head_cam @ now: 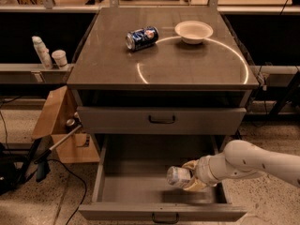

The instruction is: Place blue plastic bottle into middle drawer

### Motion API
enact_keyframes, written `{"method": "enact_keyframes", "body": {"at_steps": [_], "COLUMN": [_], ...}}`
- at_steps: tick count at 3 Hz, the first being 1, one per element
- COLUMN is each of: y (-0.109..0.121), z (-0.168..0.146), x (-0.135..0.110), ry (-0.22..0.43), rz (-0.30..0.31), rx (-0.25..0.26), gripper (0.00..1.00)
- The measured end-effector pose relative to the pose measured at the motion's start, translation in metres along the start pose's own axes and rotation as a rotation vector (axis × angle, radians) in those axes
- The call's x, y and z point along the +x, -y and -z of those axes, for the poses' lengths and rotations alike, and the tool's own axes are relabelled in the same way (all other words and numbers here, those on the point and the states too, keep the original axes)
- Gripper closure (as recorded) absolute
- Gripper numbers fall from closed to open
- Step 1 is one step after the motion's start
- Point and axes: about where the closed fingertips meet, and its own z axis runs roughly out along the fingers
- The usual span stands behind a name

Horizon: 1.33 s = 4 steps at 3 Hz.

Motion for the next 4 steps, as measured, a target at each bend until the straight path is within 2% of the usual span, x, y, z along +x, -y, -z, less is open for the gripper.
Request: {"method": "enact_keyframes", "body": {"at_steps": [3,4], "y": [0.020,0.020], "z": [-0.046,-0.046], "x": [0.034,0.034], "ry": [0.019,0.019], "rz": [-0.082,-0.082], "rx": [0.018,0.017], "gripper": [1.00,0.81]}}
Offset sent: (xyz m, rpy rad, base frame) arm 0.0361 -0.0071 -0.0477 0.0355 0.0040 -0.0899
